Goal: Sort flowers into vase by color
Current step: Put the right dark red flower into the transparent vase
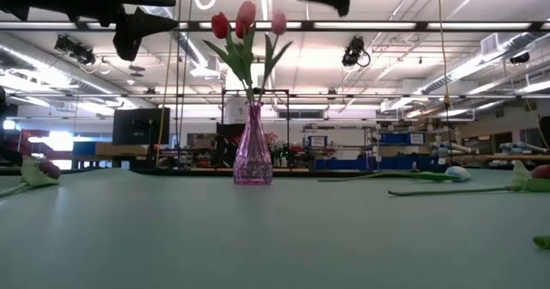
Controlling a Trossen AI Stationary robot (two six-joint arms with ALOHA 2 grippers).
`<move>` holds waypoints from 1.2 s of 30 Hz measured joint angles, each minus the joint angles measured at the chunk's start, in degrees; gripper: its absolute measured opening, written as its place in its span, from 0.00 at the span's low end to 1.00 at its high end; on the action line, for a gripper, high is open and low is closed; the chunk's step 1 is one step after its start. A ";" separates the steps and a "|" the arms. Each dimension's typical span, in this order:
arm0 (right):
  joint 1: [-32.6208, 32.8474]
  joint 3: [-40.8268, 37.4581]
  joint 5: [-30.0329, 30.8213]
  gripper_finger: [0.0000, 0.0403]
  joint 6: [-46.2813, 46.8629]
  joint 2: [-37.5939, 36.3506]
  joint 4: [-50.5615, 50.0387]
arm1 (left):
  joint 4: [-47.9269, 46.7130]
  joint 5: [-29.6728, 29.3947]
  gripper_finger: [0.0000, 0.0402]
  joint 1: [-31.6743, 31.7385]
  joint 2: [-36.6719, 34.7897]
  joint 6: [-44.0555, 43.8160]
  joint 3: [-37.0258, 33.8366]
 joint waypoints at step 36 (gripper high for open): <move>35.70 -0.02 26.19 0.53 85.60 11.90 -30.95 | 0.81 0.12 0.46 -0.03 0.04 -7.52 0.00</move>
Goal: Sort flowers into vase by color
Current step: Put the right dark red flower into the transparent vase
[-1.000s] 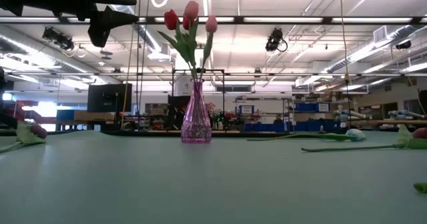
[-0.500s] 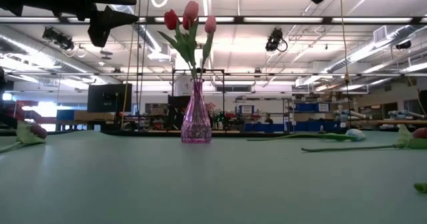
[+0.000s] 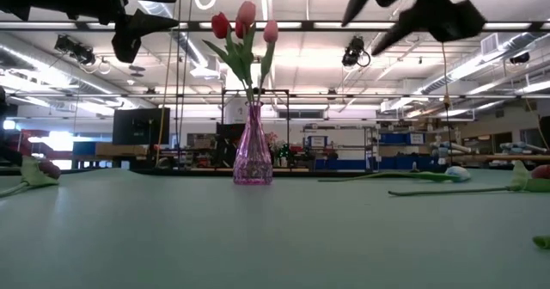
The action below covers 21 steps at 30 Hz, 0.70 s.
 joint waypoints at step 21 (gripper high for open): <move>-9.58 -1.42 -8.59 0.53 39.90 7.06 -47.39 | -16.67 0.17 0.46 -0.01 0.00 -5.76 -0.04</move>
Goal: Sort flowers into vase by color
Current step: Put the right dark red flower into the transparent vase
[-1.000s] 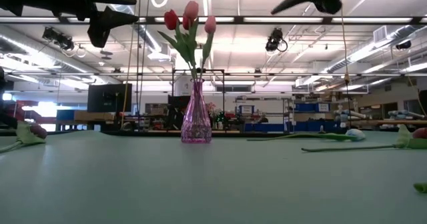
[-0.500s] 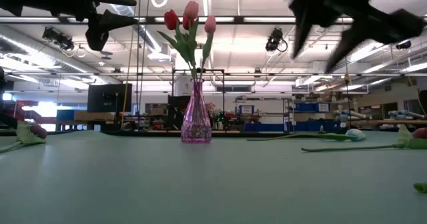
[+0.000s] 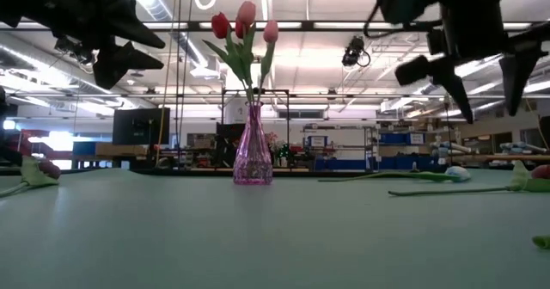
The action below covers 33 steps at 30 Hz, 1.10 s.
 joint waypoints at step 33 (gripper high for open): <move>-11.57 -26.19 -3.98 0.06 -1.45 -4.83 28.90 | -5.51 -0.21 0.46 0.04 -0.04 8.87 0.02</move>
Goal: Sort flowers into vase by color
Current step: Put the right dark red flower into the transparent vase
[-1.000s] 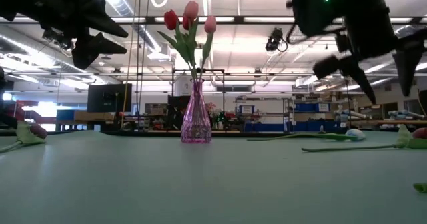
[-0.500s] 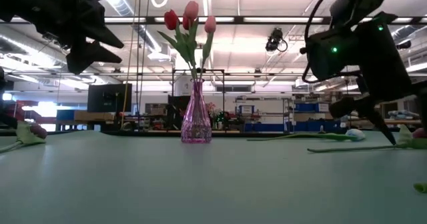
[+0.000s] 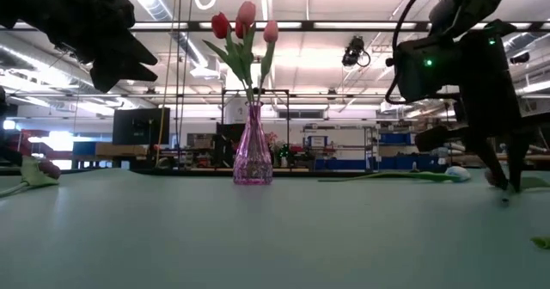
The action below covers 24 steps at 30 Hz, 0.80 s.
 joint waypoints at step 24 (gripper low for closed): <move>11.69 23.32 30.72 0.02 -65.55 0.20 40.22 | 6.48 19.54 0.46 -0.93 0.02 -10.01 0.00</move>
